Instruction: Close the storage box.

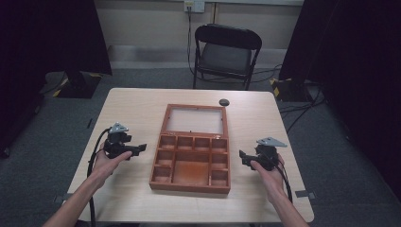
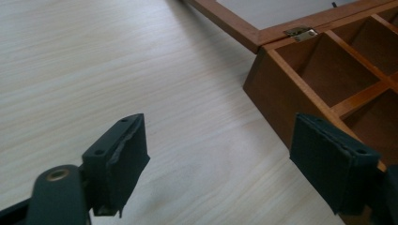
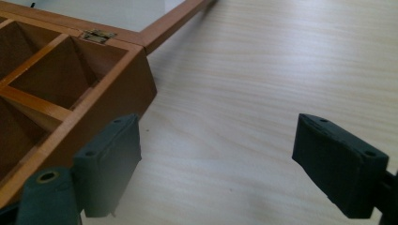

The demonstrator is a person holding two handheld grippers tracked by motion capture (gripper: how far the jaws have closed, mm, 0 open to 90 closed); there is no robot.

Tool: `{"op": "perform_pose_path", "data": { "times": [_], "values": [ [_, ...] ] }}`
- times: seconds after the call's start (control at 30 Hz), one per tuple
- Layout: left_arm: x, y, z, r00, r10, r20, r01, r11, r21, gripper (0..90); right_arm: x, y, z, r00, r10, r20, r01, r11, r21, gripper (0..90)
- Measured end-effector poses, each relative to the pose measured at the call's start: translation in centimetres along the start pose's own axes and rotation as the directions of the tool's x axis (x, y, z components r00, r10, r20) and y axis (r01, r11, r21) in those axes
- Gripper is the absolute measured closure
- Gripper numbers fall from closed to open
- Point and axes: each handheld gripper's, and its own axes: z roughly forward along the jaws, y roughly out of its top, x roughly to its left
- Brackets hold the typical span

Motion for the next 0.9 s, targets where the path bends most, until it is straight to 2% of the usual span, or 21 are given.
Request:
{"op": "perform_pose_path", "data": {
  "times": [0.07,0.13,0.2,0.27,0.33,0.37,0.43,0.47,0.6,0.7,0.77,0.8,0.9],
  "values": [
    [-0.1,0.2,0.1,0.9999,-0.010,-0.002,0.010,0.9988,-0.047,19.3,0.3,0.6,0.3,0.9999,-0.012,-0.012,0.012,1.000,0.000,15.0],
    [-0.4,0.4,0.6,0.9999,-0.015,-0.005,0.015,0.9996,-0.023,19.5,0.4,1.2,0.6,0.9991,0.007,-0.041,-0.007,1.000,-0.002,15.1],
    [-0.6,0.8,1.0,0.9999,-0.008,0.015,0.008,0.9998,0.016,19.3,0.4,1.8,0.9,0.9982,0.016,-0.058,-0.016,1.000,-0.002,14.9],
    [-0.6,1.2,1.0,1.0000,0.000,0.009,0.000,1.0000,0.009,19.3,0.5,2.3,1.2,0.9978,0.014,-0.065,-0.014,1.000,-0.002,15.0],
    [-0.8,1.7,1.1,0.9998,-0.015,-0.012,0.015,0.9991,-0.040,19.7,0.5,2.7,1.6,0.9972,0.011,-0.075,-0.011,1.000,0.001,14.9],
    [-0.8,2.0,1.3,0.9998,-0.010,-0.019,0.009,0.9989,-0.047,20.2,0.6,2.9,1.8,0.9972,0.010,-0.074,-0.010,1.000,0.001,14.6],
    [-0.8,2.9,1.8,0.9999,0.001,-0.015,-0.002,0.9996,-0.030,19.8,0.7,3.7,2.2,0.9952,0.023,-0.095,-0.025,1.000,-0.016,14.5],
    [-0.8,3.1,1.9,0.9999,0.002,-0.014,-0.002,0.9995,-0.031,19.9,0.7,4.2,2.4,0.9937,0.021,-0.110,-0.022,1.000,-0.008,14.5],
    [-0.6,4.8,2.6,0.9999,-0.004,0.010,0.004,0.9991,-0.043,19.8,0.7,5.6,3.1,0.9933,0.023,-0.114,-0.024,1.000,-0.011,14.2],
    [-0.7,6.2,3.3,0.9998,0.020,-0.006,-0.020,0.9995,-0.025,19.8,0.7,7.0,4.1,0.9925,0.027,-0.119,-0.030,0.999,-0.024,14.1],
    [-0.7,6.9,3.8,0.9998,0.016,-0.013,-0.016,0.9998,-0.013,19.8,0.8,7.8,5.0,0.9928,0.006,-0.120,-0.008,1.000,-0.018,14.3],
    [-0.8,7.2,4.1,0.9999,0.003,-0.010,-0.004,0.9997,-0.022,19.8,0.8,8.1,5.4,0.9917,0.003,-0.129,-0.004,1.000,-0.012,14.4],
    [-1.0,7.5,5.1,0.9999,-0.015,-0.002,0.015,0.9999,-0.007,19.9,1.1,8.9,7.0,0.9899,0.001,-0.142,0.001,1.000,0.019,14.3]
  ]
}}
